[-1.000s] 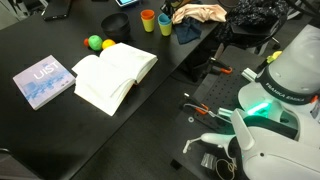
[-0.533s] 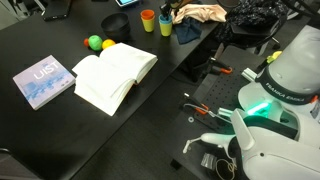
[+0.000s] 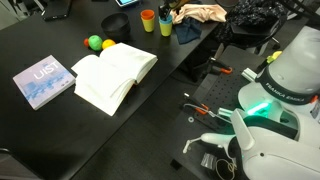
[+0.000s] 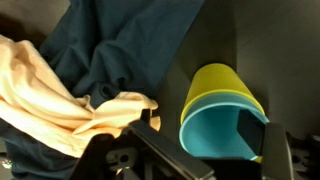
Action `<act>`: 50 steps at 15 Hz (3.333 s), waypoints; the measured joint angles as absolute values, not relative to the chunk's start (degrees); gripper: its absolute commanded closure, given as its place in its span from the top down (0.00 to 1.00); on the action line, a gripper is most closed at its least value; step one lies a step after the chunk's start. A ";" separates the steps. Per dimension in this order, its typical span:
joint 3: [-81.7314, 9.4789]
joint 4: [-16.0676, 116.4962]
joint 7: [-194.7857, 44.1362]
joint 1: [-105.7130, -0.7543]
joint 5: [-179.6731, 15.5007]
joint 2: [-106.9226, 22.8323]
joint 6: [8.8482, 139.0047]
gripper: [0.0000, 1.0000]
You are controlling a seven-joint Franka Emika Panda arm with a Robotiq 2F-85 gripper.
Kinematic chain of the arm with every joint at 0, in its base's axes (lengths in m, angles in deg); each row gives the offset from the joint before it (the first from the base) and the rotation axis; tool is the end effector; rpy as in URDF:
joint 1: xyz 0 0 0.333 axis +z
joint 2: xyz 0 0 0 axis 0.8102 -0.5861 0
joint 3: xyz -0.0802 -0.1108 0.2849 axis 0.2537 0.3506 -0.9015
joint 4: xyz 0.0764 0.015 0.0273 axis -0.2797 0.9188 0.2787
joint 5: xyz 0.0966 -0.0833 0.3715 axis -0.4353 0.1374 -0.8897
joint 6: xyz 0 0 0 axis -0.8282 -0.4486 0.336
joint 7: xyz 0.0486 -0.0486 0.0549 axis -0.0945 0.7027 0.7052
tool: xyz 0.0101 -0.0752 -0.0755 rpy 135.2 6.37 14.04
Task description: Unstack the four cups.
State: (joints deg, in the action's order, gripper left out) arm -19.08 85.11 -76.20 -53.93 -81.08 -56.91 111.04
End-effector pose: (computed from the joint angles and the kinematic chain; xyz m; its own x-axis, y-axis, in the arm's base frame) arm 0.5303 -0.1998 0.1670 0.9255 -0.2790 0.2563 -0.3309 -0.9247 0.1884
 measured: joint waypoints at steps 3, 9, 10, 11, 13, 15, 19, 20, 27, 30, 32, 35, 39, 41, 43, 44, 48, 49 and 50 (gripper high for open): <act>-19.08 84.91 -76.34 -53.44 -81.04 -56.91 110.33 0.33; -19.07 84.62 -76.62 -53.18 -80.91 -56.91 109.22 0.01; -19.07 84.50 -76.68 -53.17 -80.89 -56.91 109.05 0.00; -19.06 84.28 -76.82 -53.14 -80.88 -56.74 109.01 0.04; -18.78 83.80 -77.01 -52.88 -80.59 -56.22 108.22 0.02; -18.06 83.17 -77.44 -52.47 -79.78 -55.91 107.01 0.04; -16.92 81.62 -78.33 -52.13 -78.50 -55.53 103.58 0.03; -17.28 81.23 -78.38 -52.56 -78.63 -55.26 102.35 0.03; -21.95 79.67 -78.40 -58.24 -80.44 -52.78 98.87 0.03; -22.27 78.83 -78.40 -59.10 -80.51 -51.95 98.25 0.03; -22.58 78.54 -78.43 -59.51 -80.59 -51.80 98.12 0.03; -22.62 77.63 -78.43 -59.57 -80.58 -51.66 98.12 0.03; -22.93 75.93 -78.31 -59.32 -79.25 -50.19 98.04 0.03; -23.64 75.48 -77.63 -59.25 -78.78 -49.02 97.43 0.03; -25.85 75.50 -75.99 -59.96 -79.85 -47.92 96.66 0.03; -27.49 75.60 -74.77 -60.64 -81.41 -47.57 96.31 0.03; -34.48 76.27 -68.36 -63.97 -89.44 -47.32 94.50 0.03; -35.47 76.57 -67.17 -64.48 -90.59 -47.33 93.70 0.03; -36.10 76.94 -66.33 -64.83 -91.23 -47.34 92.97 0.03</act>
State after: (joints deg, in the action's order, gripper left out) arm -36.10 76.94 -66.33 -64.83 -91.23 -47.34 92.97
